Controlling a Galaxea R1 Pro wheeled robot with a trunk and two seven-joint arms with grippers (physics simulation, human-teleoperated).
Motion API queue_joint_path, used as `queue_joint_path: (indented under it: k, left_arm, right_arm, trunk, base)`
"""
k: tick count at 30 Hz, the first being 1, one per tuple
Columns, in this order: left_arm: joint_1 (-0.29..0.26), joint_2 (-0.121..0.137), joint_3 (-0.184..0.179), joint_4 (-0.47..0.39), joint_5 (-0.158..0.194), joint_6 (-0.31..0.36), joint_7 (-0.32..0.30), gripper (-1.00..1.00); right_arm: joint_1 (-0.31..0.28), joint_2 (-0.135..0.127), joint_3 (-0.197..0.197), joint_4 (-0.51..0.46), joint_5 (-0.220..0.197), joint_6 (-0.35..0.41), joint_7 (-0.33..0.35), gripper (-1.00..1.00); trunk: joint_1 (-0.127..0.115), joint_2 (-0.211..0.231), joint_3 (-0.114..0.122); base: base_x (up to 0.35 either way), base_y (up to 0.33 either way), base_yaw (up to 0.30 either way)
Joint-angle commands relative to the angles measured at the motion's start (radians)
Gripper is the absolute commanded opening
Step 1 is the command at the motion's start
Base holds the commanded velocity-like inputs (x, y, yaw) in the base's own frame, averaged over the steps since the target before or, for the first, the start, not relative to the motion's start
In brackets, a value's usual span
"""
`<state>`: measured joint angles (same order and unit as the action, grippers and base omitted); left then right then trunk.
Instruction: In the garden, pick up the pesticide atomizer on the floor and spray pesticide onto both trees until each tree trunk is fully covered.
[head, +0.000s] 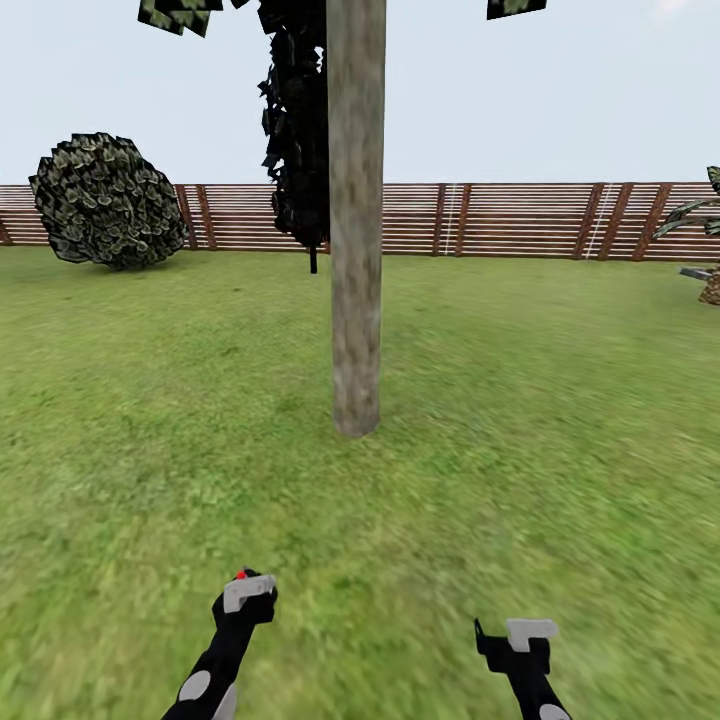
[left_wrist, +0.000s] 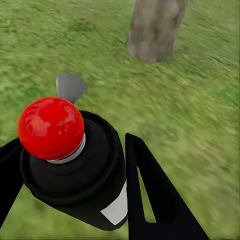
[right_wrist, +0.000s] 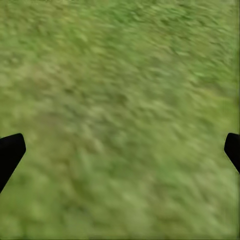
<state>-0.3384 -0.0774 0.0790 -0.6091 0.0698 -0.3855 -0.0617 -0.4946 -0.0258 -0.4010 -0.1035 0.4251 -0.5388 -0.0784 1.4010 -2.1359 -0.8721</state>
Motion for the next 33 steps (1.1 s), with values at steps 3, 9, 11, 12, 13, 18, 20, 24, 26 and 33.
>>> queue_joint_path:
  k: [3, 9, 11, 12, 13, 18, 20, 24, 26, 33]
  left_arm:
    - [-0.002, 0.003, 0.002, -0.002, 0.006, 0.045, -0.010, -1.00]
    - [-0.103, 0.075, -0.001, 0.003, 0.005, 0.305, -0.100, -1.00]
    - [-0.150, 0.105, -0.002, 0.009, 0.004, 0.372, -0.229, -1.00]
    - [-0.164, 0.113, -0.002, 0.010, 0.004, 0.397, -0.281, -1.00]
    - [-0.176, 0.120, -0.002, 0.011, 0.004, 0.423, -0.332, -1.00]
    - [-0.226, 0.125, -0.014, -0.005, -0.088, 0.560, -0.808, -1.00]
    - [-0.228, 0.099, -0.020, -0.010, -0.144, 0.567, -0.911, -1.00]
    - [-0.230, 0.018, -0.034, -0.013, -0.326, 0.573, -1.038, -1.00]
    - [-0.230, -0.015, -0.036, -0.013, -0.393, 0.573, -1.055, -1.00]
    - [-0.231, -0.057, -0.039, -0.012, -0.468, 0.575, -1.073, -1.00]
  right_arm:
    - [-0.007, -0.017, -0.003, -0.003, 0.010, 0.037, 0.008, 1.00]
    - [-0.122, -0.080, -0.002, -0.079, 0.010, 0.369, 0.188, 1.00]
    - [-0.169, -0.106, -0.002, -0.113, 0.010, 0.442, 0.322, 1.00]
    - [-0.186, -0.115, -0.002, -0.121, 0.010, 0.459, 0.373, 1.00]
    - [-0.202, -0.123, -0.002, -0.127, 0.010, 0.473, 0.425, 1.00]
    - [-0.349, -0.151, -0.002, -0.151, 0.008, 0.634, 0.906, 1.00]
    - [-0.374, -0.138, -0.002, -0.152, 0.006, 0.651, 0.997, 1.00]
    - [-0.404, -0.076, -0.002, -0.154, 0.005, 0.682, 1.180, 1.00]
    - [-0.409, -0.048, -0.002, -0.154, 0.005, 0.705, 1.240, 1.00]
    - [-0.413, 0.061, 0.001, -0.153, 0.008, 0.734, 1.316, -1.00]
  trunk:
    - [0.000, 0.000, -0.001]
    - [0.000, 0.000, -0.001]
    - [0.000, 0.000, -0.001]
    - [0.000, 0.000, -0.001]
    - [0.000, 0.000, -0.001]
    - [0.000, 0.000, -0.001]
    - [0.000, 0.000, -0.001]
    - [0.000, 0.000, -0.001]
    - [0.000, 0.000, -0.001]
    - [0.000, 0.000, -0.001]
  base:
    - [0.000, 0.000, 0.000]
    - [0.000, 0.000, 0.000]
    - [0.000, 0.000, 0.000]
    - [0.000, 0.000, 0.000]
    - [0.000, 0.000, 0.000]
    - [0.000, 0.000, 0.000]
    - [0.000, 0.000, 0.000]
    - [0.000, 0.000, 0.000]
    - [0.000, 0.000, 0.000]
    - [0.000, 0.000, 0.000]
